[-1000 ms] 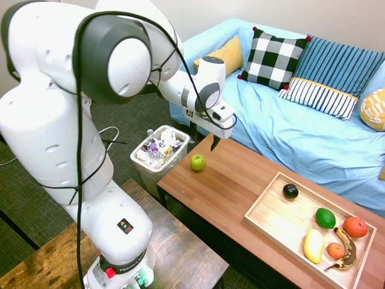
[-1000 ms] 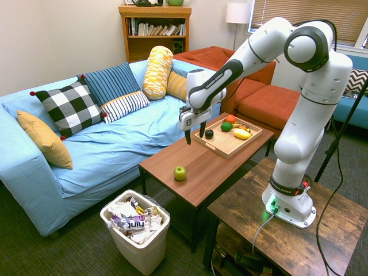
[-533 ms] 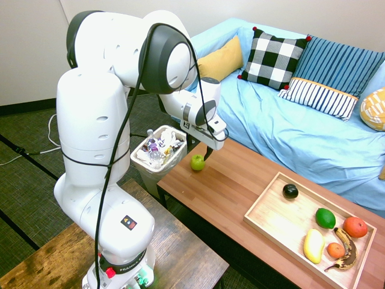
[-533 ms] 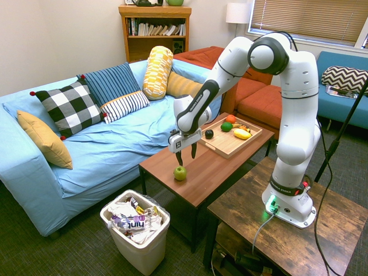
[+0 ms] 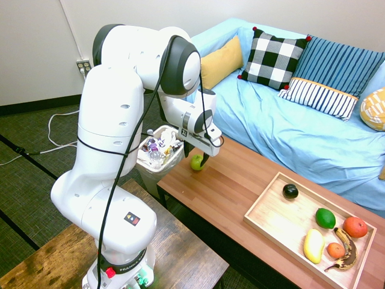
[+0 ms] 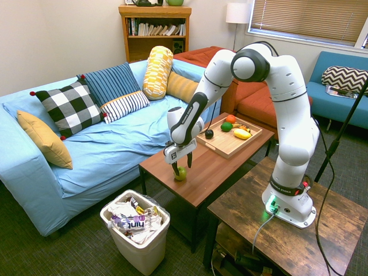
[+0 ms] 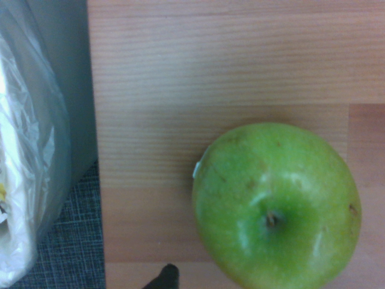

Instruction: Put the apple in the tray

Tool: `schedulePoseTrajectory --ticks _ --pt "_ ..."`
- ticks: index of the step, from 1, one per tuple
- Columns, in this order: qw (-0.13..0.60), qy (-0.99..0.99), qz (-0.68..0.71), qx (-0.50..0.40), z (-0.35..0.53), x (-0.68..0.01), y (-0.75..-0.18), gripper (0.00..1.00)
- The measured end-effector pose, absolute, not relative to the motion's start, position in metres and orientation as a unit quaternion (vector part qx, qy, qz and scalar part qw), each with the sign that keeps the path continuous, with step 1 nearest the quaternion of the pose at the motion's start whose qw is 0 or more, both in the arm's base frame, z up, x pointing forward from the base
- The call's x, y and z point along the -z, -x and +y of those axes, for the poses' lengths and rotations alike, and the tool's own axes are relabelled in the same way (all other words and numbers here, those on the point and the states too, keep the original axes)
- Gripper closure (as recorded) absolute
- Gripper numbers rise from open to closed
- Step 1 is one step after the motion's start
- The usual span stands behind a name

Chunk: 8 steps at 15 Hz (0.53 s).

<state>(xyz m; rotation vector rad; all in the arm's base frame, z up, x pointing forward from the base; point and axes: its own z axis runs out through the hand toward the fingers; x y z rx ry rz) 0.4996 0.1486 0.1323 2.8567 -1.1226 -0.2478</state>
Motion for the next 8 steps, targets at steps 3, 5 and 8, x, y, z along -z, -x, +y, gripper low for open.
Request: schedulePoseTrajectory --ticks 3,5,8 --pt "0.037 -0.926 -0.367 0.082 0.149 -0.114 -0.509 1.00" --pt "0.037 -0.924 -0.371 0.085 0.151 -0.107 -0.513 1.00" --pt "0.035 -0.924 -0.371 0.085 0.157 -0.103 -0.516 1.00"
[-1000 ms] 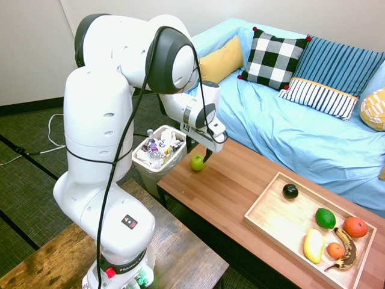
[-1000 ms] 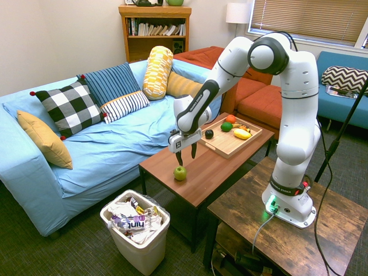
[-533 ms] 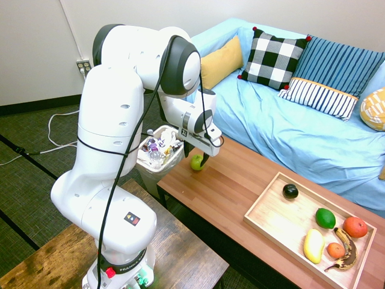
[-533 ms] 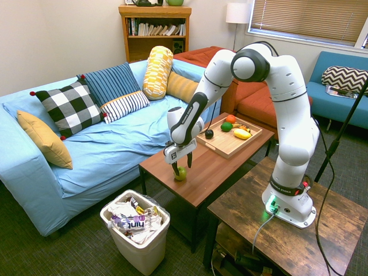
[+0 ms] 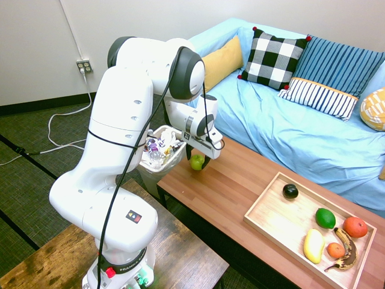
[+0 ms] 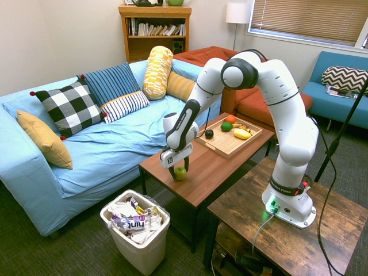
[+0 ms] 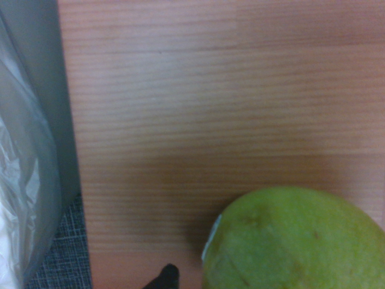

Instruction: Put the apple in the tray

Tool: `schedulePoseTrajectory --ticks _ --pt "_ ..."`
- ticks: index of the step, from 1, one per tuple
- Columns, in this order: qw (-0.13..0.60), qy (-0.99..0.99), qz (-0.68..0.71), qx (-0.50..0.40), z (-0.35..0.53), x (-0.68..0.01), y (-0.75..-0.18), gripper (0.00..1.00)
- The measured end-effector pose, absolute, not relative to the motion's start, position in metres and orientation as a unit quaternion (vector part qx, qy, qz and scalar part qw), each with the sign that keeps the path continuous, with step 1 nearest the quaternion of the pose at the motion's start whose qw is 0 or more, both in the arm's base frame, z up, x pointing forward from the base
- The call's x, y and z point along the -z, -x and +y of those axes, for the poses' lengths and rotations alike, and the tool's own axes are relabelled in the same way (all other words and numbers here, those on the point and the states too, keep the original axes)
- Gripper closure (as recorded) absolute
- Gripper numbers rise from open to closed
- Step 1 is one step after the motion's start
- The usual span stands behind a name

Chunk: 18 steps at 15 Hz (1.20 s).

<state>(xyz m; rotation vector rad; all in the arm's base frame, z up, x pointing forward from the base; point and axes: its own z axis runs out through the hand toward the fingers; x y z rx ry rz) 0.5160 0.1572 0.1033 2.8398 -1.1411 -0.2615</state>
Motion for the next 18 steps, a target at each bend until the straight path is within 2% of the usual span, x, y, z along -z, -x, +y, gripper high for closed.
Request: schedulePoseTrajectory --ticks 6,10,14,18 --pt "0.032 -0.923 -0.374 0.082 0.160 -0.108 -0.521 1.00" --pt "0.017 -0.914 -0.402 0.044 0.126 -0.178 -0.542 1.00" --pt "0.017 -0.882 -0.471 -0.001 0.019 -0.251 -0.550 1.00" --pt "0.014 -0.842 -0.539 -0.017 -0.107 -0.272 -0.540 1.00"
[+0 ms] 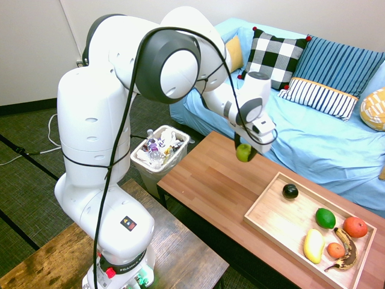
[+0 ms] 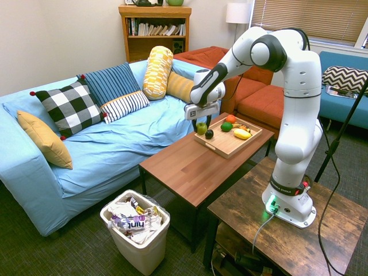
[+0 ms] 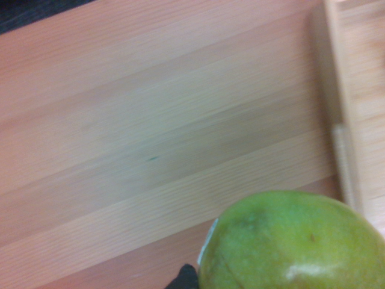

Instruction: Put the apple in the tray

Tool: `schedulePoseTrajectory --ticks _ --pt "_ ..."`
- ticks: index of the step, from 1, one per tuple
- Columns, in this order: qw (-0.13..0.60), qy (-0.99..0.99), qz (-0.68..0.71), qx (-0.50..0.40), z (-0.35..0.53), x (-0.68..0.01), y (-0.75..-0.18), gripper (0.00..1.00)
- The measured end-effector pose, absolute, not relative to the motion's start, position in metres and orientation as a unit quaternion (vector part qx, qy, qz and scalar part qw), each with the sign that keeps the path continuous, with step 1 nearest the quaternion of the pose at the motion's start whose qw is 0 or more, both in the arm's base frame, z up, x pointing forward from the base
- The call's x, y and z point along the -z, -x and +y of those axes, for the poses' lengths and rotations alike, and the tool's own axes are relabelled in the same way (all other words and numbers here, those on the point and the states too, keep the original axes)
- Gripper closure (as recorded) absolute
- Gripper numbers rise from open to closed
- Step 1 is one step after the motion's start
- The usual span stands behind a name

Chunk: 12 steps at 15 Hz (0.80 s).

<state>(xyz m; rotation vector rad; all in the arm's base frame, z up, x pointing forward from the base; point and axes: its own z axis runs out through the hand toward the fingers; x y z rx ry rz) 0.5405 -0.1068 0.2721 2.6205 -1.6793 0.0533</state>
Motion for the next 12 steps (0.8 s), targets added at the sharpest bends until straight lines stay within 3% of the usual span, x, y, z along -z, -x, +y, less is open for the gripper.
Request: schedulePoseTrajectory --ticks 5,12 --pt "0.003 -0.806 -0.592 -0.019 -0.224 -0.265 -0.530 1.00" --pt "0.010 -0.766 -0.642 0.025 -0.305 -0.185 -0.539 1.00"
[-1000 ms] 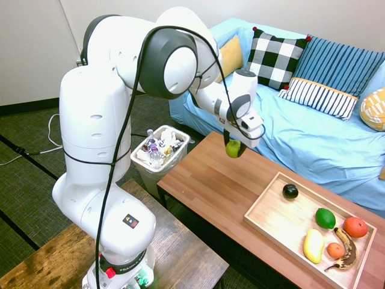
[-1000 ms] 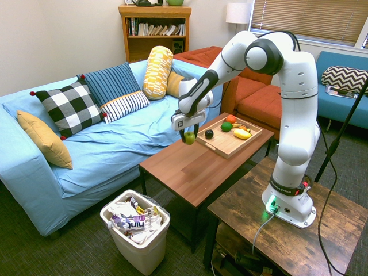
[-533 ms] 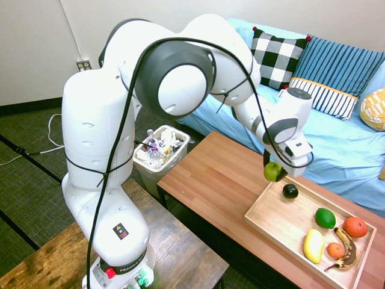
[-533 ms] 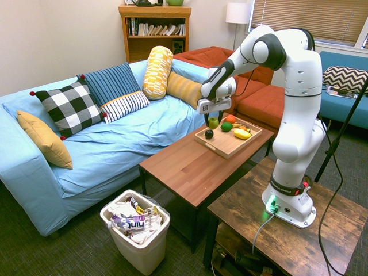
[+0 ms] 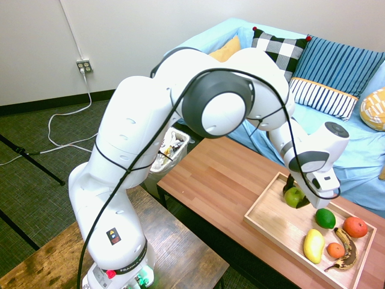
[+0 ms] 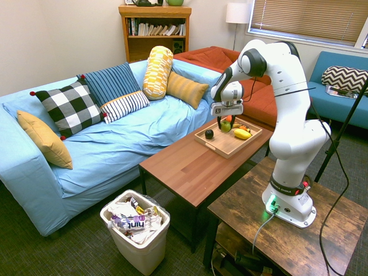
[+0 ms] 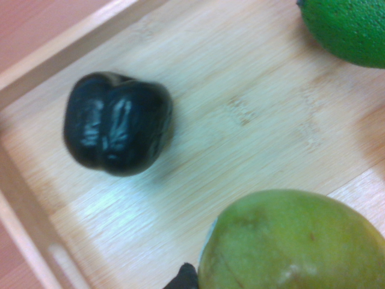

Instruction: Put the apple in the tray

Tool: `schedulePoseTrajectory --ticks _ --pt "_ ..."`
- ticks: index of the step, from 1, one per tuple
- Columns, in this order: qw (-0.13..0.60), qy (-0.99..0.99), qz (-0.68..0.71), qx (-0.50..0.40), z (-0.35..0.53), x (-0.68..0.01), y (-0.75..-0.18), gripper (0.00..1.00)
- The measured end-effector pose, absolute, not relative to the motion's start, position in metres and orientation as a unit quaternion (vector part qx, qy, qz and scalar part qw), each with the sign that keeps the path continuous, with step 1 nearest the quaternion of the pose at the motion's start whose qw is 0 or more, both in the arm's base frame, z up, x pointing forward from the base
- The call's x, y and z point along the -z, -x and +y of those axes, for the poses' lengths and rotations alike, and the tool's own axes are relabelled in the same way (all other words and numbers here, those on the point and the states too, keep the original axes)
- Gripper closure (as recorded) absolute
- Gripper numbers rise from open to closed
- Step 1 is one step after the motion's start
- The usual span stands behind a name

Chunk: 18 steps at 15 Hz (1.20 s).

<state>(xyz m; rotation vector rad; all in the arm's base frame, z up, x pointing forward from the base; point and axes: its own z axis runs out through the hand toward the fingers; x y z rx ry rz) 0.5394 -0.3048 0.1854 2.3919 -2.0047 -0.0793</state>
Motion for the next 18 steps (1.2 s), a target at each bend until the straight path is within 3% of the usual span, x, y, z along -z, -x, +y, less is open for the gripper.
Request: schedulePoseTrajectory --ticks 7,8,18 --pt "0.006 -0.762 -0.645 0.060 -0.322 -0.122 -0.539 1.00" --pt "0.006 -0.762 -0.644 0.061 -0.322 -0.118 -0.540 0.00" --pt "-0.008 -0.773 -0.632 0.060 -0.330 -0.122 -0.541 0.00"
